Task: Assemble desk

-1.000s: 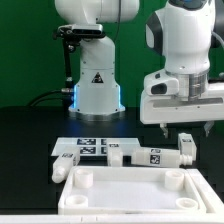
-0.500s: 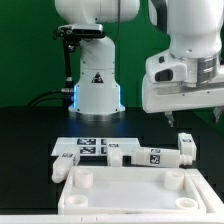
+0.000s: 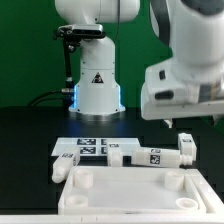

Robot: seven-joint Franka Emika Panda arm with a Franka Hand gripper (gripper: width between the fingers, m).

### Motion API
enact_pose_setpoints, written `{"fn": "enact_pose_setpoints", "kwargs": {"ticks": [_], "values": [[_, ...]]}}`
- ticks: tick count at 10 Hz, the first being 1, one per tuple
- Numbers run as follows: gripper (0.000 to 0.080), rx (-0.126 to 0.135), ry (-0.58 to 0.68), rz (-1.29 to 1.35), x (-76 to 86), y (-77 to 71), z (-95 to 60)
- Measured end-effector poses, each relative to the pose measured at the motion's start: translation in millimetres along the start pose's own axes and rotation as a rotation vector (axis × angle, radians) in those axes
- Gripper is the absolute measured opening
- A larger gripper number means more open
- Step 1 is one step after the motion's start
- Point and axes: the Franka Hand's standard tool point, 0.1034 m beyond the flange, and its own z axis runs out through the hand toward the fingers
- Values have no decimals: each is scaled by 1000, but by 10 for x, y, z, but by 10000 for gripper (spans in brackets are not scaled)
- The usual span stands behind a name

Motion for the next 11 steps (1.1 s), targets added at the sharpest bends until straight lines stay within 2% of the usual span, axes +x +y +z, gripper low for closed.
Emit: {"fn": "enact_pose_setpoints", "kwargs": {"ticks": [1, 3, 5, 6, 7, 11], "values": [[649, -9, -63, 55, 56, -38, 52], [649, -15, -156, 33, 24, 19, 113], [649, -14, -171, 37, 68, 17, 144], [649, -9, -209, 145, 1, 35, 318], [649, -22, -233, 181, -16, 55, 432], [649, -22, -220, 180, 18, 46, 466]]}}
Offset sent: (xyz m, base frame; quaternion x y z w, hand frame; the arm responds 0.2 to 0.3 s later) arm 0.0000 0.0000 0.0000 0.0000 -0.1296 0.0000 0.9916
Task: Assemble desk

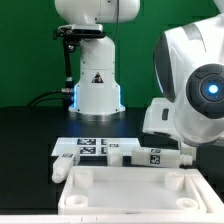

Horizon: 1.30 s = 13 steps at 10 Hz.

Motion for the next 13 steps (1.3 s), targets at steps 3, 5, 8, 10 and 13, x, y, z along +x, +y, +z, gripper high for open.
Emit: {"fn": "enact_pose_setpoints", "kwargs": {"ticks": [3, 5, 8, 10, 13], "values": [[649, 8, -6, 36, 99, 41, 293], [649, 4, -9, 46, 101, 36, 313], [419, 5, -9, 46, 104, 40, 314], [286, 4, -9, 46, 97, 38, 311], [286, 32, 52, -26, -146, 141, -175]]}}
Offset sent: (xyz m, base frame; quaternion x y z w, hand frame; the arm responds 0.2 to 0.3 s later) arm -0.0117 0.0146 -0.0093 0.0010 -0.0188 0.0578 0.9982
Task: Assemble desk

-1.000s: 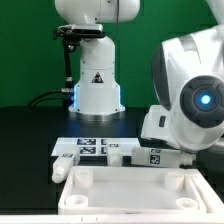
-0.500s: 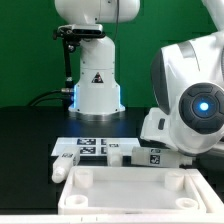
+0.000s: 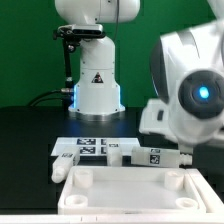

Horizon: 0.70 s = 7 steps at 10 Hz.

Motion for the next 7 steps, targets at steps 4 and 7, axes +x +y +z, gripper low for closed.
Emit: {"fn": "enact_pose_setpoints", "kwargs": {"ticks": [4, 7], "values": [[287, 42, 278, -63, -190, -61, -686], [287, 71, 464, -143, -131, 42, -776]]}}
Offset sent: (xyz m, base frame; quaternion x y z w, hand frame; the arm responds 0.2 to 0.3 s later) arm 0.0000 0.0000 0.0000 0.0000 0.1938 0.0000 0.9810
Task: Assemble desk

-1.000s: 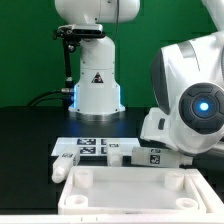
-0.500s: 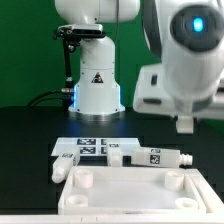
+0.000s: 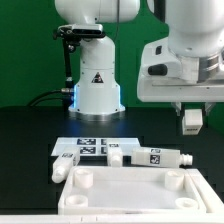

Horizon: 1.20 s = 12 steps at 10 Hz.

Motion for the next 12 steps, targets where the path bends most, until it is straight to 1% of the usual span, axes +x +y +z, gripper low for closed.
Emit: {"fn": "enact_pose_setpoints", "kwargs": {"ticks": [1, 2, 3, 4, 5, 6, 7, 8, 9, 10, 11, 12], "values": [[287, 6, 23, -44, 34, 69, -328], [287, 4, 100, -108, 161, 39, -695], [287, 16, 159, -82, 202, -67, -839], [287, 21, 248, -68, 115, -174, -730], [287, 22, 300, -84, 87, -151, -700], [287, 34, 360, -77, 138, -156, -739], [287, 38, 415, -107, 169, -156, -791], [287, 41, 448, -124, 259, -118, -967], [287, 31, 527, -184, 405, -134, -1231], [287, 10, 592, -249, 518, -133, -1361], [287, -12, 636, -298, 544, -166, -1377], [287, 4, 711, -290, 570, -187, -1381]]}}
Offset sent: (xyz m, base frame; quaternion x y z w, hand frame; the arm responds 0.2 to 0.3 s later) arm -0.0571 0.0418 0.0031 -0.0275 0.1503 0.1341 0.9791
